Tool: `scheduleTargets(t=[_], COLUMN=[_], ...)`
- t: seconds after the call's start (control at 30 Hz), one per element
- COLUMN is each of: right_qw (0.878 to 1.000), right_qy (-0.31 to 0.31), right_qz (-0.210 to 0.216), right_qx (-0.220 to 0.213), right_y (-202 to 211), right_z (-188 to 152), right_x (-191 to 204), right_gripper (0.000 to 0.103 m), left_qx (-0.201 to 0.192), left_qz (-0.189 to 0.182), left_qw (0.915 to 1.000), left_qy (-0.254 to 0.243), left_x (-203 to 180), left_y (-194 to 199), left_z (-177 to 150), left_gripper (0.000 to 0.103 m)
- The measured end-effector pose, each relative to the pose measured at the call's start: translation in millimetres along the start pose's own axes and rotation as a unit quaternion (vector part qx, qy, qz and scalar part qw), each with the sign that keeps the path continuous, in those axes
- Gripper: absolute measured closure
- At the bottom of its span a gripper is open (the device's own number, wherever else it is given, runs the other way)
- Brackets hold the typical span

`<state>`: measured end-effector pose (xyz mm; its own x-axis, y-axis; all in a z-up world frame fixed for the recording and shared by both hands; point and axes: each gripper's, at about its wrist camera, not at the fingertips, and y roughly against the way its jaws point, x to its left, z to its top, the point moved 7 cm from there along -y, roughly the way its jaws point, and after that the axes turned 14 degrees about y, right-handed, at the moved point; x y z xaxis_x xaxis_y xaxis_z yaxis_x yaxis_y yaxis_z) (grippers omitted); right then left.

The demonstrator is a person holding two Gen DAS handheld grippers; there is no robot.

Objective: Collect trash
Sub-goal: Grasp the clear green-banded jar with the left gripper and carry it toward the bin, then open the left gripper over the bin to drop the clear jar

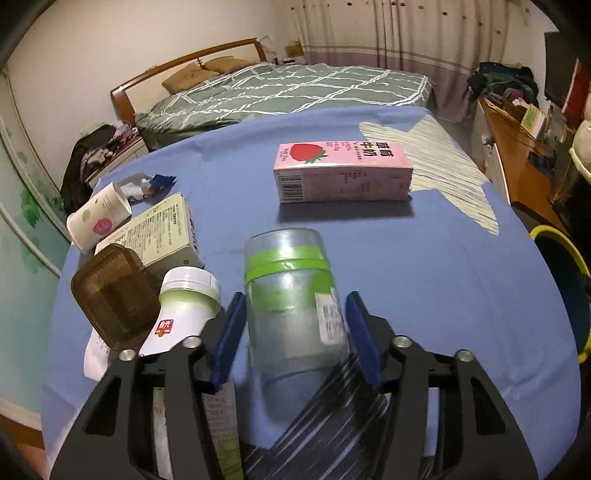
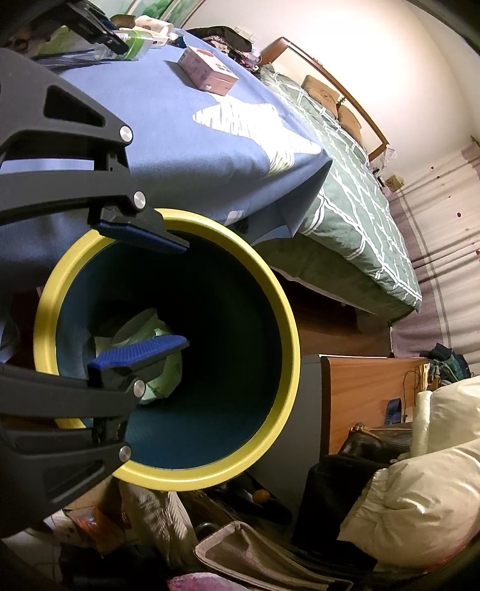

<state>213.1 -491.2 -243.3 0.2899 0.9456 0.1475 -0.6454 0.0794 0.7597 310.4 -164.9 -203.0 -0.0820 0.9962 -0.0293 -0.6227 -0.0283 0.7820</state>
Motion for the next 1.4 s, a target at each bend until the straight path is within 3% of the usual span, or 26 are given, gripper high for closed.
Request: scheduleTargets(t=[0.27,0.5,0.83,1.17,1.4], right_qw=[1.0,1.0,1.0,0.999,0.997], right_qy=[-0.01,-0.009,-0.003,-0.008,-0.014], right_qz=[0.003,0.007,-0.017,-0.046,-0.073], right_qx=[-0.006,-0.012,-0.019,-0.01,-0.009], right_y=[3.3,10.1,26.9,33.2,41.2], right_z=[-0.7,-0.2,-4.1,-13.8,-18.5], right_x=[-10.1,-11.6,-34.2,-74.3,-104.7], right_gripper=[0.058,0.058,0.058,0.058,0.058], left_qx=[-0.015,-0.031,-0.015,0.013,0.037], left_qz=[-0.047,-0.093,-0.14,-0.191,-0.197], left_qw=[0.9988,0.9945,0.9843,0.9651,0.9555], left_qy=[0.003,-0.036,-0.107,-0.178,-0.217], left_x=[-3.2,-41.0,-125.9,-231.5,-293.4], left_y=[29.2,67.2,72.9,69.8,53.8], left_z=[-2.2,-8.2,-31.6,-56.4,-71.8], left_gripper=[0.053,0.053,0.053,0.052,0.052])
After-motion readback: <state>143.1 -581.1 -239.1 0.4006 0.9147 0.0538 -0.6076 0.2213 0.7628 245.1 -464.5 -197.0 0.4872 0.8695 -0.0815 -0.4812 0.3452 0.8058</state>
